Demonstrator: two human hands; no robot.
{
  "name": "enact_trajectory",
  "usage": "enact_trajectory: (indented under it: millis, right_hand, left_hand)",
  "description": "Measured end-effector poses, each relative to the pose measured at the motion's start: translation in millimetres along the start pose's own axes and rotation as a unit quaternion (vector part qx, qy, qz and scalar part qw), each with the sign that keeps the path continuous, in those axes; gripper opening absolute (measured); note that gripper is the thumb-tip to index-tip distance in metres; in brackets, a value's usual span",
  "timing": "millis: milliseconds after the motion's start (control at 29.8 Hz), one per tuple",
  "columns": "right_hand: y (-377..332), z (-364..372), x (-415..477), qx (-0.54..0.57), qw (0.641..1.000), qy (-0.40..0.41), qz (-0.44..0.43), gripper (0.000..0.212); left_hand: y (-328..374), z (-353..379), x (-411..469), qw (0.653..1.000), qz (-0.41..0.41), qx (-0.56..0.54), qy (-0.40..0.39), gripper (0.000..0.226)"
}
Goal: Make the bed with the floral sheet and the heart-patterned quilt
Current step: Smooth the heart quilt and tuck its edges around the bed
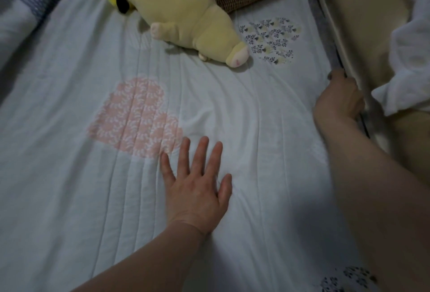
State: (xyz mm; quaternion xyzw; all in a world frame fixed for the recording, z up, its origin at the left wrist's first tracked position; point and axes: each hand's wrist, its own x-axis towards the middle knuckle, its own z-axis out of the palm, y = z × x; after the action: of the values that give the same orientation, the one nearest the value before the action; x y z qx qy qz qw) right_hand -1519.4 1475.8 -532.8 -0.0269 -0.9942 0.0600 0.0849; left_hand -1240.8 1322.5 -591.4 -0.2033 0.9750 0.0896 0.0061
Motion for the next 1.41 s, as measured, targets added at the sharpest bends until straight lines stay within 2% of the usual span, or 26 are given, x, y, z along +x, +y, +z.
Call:
enact_trajectory:
  millis: [134,302,436,603,804,871,939,1006,1039,1106,1140,1173,1240,1274,1307,1341,1408]
  right_hand:
    - [8.8,-1.8,-7.2,-0.039,0.998,0.005,-0.058,0.032]
    - [-9.1,5.4,-15.4,-0.026,0.999,-0.004,0.018,0.030]
    - [-0.7,8.6,-5.8,-0.048,0.998,-0.017,0.032,0.028]
    - [1.3,3.7,5.5,-0.108,0.993,-0.039,-0.021,0.029]
    - [9.7,-7.0,23.2,-0.235,0.964,-0.046,-0.119,0.024]
    - [-9.3,-5.3,23.2,-0.208,0.971,-0.035,-0.113,0.029]
    - [-33.3,0.7,22.4,-0.109,0.984,0.002,-0.141,0.037]
    - [-39.7,14.9,17.0,-0.059,0.977,-0.035,-0.201,0.049]
    - [-35.9,24.1,14.8,-0.054,0.977,-0.092,-0.185,0.055]
    - [-24.6,36.9,11.7,-0.067,0.978,-0.189,-0.055,0.065]
    - [-26.4,39.2,9.1,-0.079,0.978,-0.192,-0.019,0.068]
    - [-34.0,36.9,2.2,-0.087,0.981,-0.173,-0.021,0.068]
    - [-50.5,34.6,-19.9,-0.083,0.983,-0.098,-0.128,0.065]
    - [-49.2,37.2,-31.5,-0.073,0.975,-0.087,-0.192,0.062]
    - [-42.7,41.6,-39.4,-0.057,0.969,-0.102,-0.220,0.062]
    - [-35.9,43.7,-41.2,-0.042,0.969,-0.131,-0.204,0.064]
    - [-28.6,46.6,-26.5,-0.027,0.981,-0.166,-0.091,0.069]
  left_hand:
    - [2.0,0.9,-1.5,1.000,0.001,-0.005,0.003,0.065]
    - [-0.6,1.2,-0.2,1.000,0.000,-0.007,0.005,0.065]
    - [-1.6,0.9,-0.1,1.000,0.001,-0.010,0.003,0.065]
    - [0.4,-0.1,-0.9,1.000,0.001,-0.011,0.002,0.065]
    - [-0.7,0.5,-0.4,1.000,0.004,-0.020,0.011,0.064]
    - [-3.7,1.1,-1.3,1.000,0.005,-0.013,0.012,0.064]
    - [-1.6,0.4,-1.8,1.000,0.005,-0.014,0.014,0.064]
    - [1.9,-1.0,-0.7,1.000,0.006,-0.020,0.012,0.064]
    - [2.4,-0.9,0.1,1.000,0.006,-0.020,0.013,0.064]
    - [1.2,-0.2,-0.3,1.000,0.005,-0.016,0.010,0.064]
    - [-0.3,0.0,0.5,1.000,0.005,-0.016,0.009,0.064]
    - [-1.7,0.0,-0.4,1.000,0.003,-0.016,0.007,0.064]
    - [-3.5,-0.6,-1.3,1.000,0.002,-0.013,0.002,0.064]
    - [-2.3,-0.7,-1.6,1.000,0.003,-0.016,0.005,0.064]
    - [-1.2,-0.9,-2.4,1.000,0.005,-0.017,0.007,0.064]
    - [-1.2,-1.0,-2.1,1.000,0.005,-0.020,0.009,0.064]
    - [-0.4,-0.8,-2.8,1.000,0.008,-0.023,0.005,0.065]
